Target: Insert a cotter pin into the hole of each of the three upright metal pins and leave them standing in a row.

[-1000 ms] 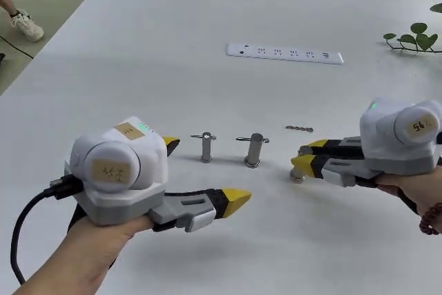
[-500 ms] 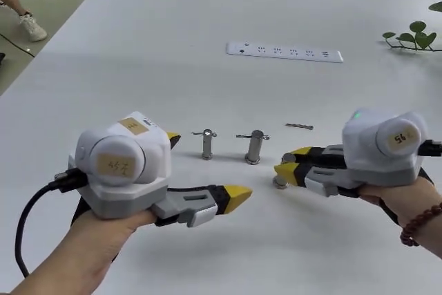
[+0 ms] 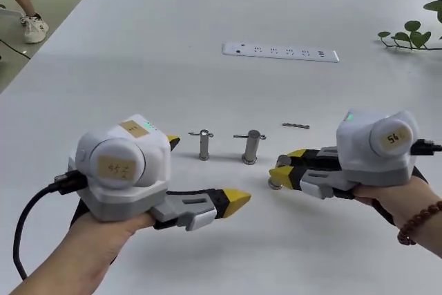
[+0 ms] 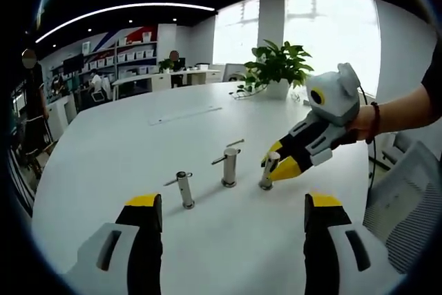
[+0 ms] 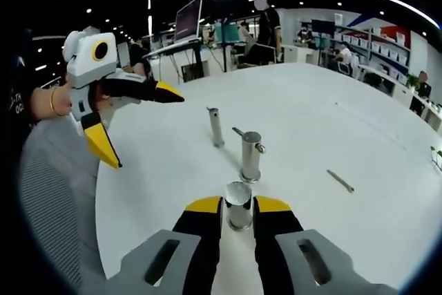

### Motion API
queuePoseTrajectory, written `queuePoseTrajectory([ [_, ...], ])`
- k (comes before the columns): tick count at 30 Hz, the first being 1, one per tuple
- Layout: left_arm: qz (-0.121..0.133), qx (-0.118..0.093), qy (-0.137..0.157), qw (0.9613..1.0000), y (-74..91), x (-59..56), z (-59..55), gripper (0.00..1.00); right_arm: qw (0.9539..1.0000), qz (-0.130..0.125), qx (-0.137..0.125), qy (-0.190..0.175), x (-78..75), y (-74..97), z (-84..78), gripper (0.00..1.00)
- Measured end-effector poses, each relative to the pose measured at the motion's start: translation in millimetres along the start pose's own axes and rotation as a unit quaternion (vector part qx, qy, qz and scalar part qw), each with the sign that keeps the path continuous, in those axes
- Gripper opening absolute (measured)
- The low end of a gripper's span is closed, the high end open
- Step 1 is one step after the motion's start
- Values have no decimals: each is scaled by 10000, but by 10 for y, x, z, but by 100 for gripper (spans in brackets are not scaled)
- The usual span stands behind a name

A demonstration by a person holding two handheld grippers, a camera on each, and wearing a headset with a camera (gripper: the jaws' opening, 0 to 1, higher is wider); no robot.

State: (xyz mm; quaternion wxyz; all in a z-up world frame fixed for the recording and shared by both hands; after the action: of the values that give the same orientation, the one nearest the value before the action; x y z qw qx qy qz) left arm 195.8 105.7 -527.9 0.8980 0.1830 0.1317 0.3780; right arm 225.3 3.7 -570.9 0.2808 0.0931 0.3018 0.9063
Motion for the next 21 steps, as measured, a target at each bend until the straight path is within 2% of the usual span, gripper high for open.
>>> queuePoseTrajectory([
  [1,11,10,-2,10000,3,8,-4,84,9999,53,1,-153,19,1,-16,15],
  [6,56,-1,30,10000,17,31,-2,85,9998,31,1,-203,11,46,-12,18],
  [14,67,-27,48,10000,14,29,9,87,9988,136,-96,-457,-18,187,145,20],
  [18,111,-50,96,9999,16,49,11,89,9989,163,-62,-440,-26,228,178,21],
  [21,131,-86,132,9998,20,54,19,90,9987,149,-89,-484,-87,267,220,22],
])
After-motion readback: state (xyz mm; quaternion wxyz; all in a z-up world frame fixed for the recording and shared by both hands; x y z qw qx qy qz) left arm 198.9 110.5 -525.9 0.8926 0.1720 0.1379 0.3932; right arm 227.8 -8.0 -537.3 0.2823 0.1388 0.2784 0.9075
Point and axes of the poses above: the centre of the closed fingertips' face, and the gripper's own axes: y roughly backward along the fingers, x roughly to its left, z roughly out of its top, the point moved 1 cm from there along y, roughly backward along the fingers, and after that the axes turned 4 degrees about -z, right-handed, at the moved point
